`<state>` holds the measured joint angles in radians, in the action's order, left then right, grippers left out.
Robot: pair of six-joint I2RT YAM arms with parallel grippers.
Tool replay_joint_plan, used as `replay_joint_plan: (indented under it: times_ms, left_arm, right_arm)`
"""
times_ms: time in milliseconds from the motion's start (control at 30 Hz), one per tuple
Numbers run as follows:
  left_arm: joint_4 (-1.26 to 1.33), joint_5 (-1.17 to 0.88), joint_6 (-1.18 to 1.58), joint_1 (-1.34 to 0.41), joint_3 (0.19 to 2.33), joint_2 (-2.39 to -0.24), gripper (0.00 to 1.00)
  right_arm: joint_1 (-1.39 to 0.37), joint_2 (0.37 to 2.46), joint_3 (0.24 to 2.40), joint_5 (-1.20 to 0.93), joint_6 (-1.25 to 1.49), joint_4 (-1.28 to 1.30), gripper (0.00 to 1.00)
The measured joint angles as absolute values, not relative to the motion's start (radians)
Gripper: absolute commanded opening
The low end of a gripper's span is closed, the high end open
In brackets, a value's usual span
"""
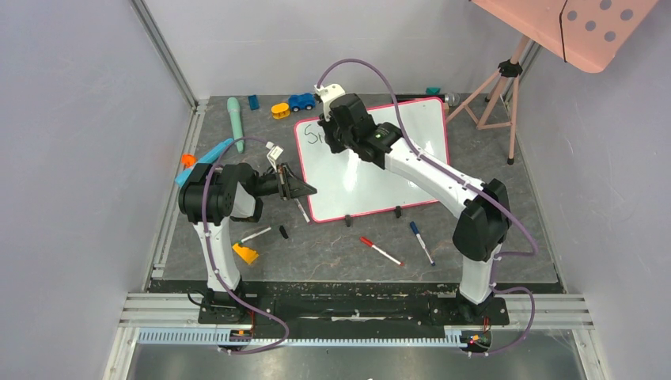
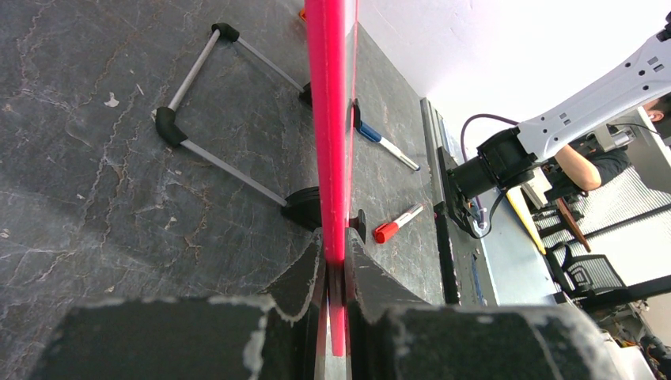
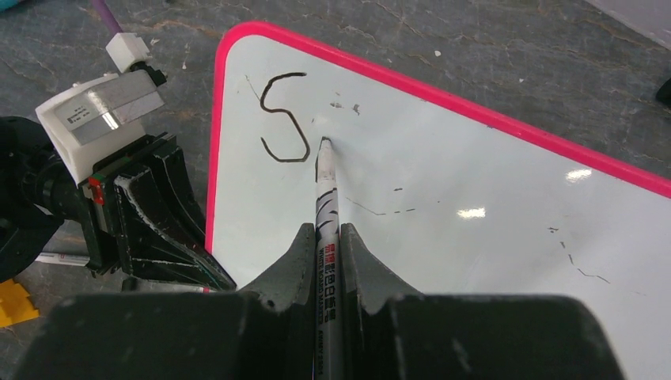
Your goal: Write a sentence on the whiteboard
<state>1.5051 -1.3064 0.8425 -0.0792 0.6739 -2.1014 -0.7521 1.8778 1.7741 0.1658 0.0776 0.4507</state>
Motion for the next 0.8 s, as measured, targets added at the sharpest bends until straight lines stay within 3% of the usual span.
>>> replay_joint_plan:
  times_ms: [800]
  left_arm:
    - [1.504,-1.303,0.842,-0.079,0.674,-2.101,0.02]
  right_arm:
    - [-0.736,1.858,1.741,0.165,0.078,0.437,0.00]
